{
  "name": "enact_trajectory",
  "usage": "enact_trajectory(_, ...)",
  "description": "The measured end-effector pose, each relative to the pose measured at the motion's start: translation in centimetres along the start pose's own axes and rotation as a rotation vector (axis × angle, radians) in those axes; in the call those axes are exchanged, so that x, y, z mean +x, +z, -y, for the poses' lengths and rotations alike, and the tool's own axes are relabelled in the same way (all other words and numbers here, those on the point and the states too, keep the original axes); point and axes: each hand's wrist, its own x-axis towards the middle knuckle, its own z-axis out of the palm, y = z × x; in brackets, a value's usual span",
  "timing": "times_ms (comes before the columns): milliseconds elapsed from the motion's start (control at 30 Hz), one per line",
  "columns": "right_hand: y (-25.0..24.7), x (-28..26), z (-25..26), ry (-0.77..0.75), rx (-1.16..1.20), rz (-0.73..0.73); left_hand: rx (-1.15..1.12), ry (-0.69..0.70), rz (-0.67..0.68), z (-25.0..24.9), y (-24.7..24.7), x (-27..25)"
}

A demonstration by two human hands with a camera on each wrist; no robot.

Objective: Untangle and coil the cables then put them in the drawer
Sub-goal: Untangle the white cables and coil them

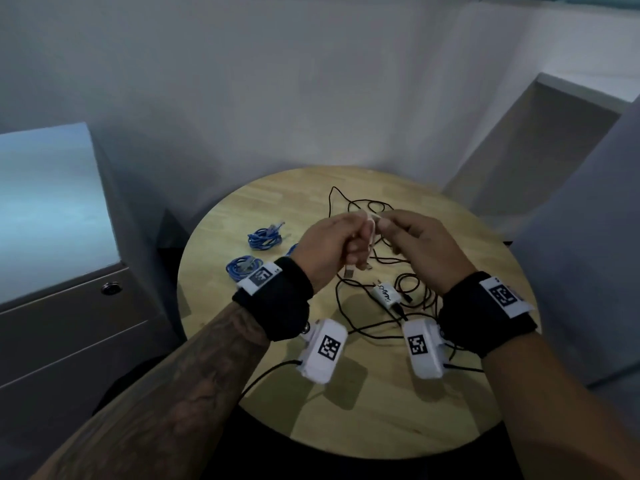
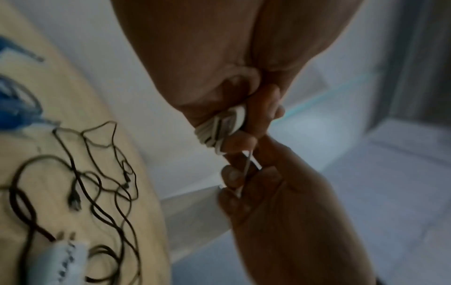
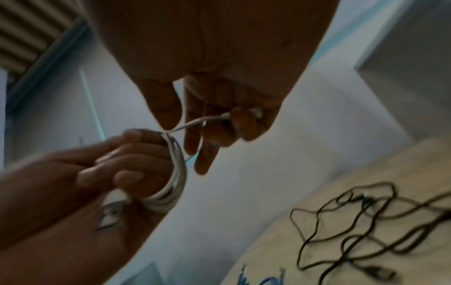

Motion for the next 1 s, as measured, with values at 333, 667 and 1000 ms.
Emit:
enact_trajectory(333,0.3,-0.9,-1.4,0.071,0.101,0.009,-0.179,-0.158,0.137,0.7,-2.5,0.7)
enact_trajectory(667,2.4,-0.5,-5.8,0.145,-0.062,0.040,-0.041,-0.003,-0.269,5.3,-2.7,1.7)
enact_trajectory(1000,2.9,0.8,-7.2,0.409,0.382,-0.162,0.041,-0.156,-0.115,6.6,-2.8,3.3)
